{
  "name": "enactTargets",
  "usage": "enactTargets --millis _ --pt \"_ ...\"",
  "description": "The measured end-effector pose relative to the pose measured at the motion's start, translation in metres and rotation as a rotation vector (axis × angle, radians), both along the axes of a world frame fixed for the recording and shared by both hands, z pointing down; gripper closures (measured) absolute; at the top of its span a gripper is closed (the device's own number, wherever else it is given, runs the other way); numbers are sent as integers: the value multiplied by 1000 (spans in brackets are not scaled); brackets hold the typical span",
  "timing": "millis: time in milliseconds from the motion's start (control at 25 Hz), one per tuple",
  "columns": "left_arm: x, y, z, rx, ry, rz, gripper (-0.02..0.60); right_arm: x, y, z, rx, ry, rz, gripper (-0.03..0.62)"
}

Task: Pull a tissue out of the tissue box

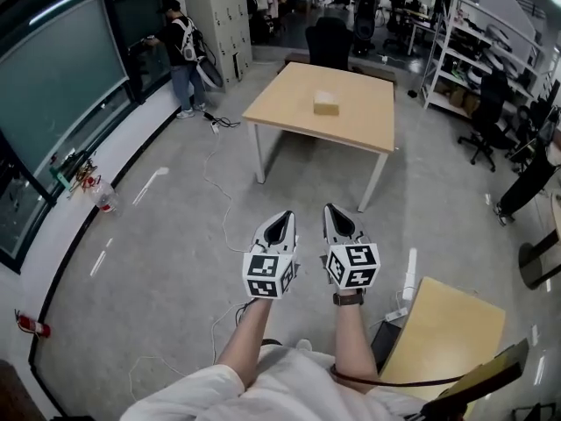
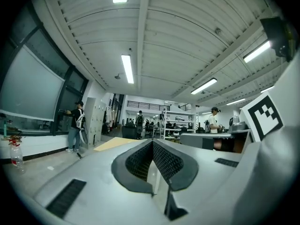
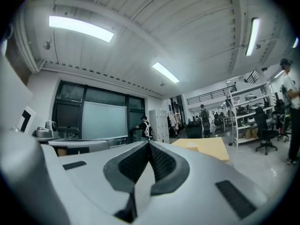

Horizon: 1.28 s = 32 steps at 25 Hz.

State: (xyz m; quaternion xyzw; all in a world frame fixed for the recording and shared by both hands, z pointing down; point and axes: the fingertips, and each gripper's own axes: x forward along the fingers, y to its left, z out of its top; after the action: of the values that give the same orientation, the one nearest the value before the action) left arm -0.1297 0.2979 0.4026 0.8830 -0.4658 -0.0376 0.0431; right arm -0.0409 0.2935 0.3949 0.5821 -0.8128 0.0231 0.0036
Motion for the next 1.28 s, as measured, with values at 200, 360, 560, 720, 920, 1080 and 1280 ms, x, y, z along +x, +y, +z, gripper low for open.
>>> enactTargets --millis 200,360,560,720,920,1080,1280 --pt "25 -59 20 -46 4 19 592 22 -53 33 -79 -16 -23 592" --pt "49 -122 33 -53 31 39 592 34 -102 49 -80 31 -20 592" --pt "91 -220 30 -49 37 91 592 71 -193 45 -79 77 42 592" --pt "113 -304 6 -14 51 153 592 87 -277 16 -33 73 61 592" --pt "116 -399 -27 41 62 186 592 85 -371 -10 14 68 69 592" --pt "111 -453 -6 -1 83 176 592 84 -417 12 -18 76 78 592" --pt "136 -510 10 -47 63 181 592 117 -480 18 -55 61 91 592"
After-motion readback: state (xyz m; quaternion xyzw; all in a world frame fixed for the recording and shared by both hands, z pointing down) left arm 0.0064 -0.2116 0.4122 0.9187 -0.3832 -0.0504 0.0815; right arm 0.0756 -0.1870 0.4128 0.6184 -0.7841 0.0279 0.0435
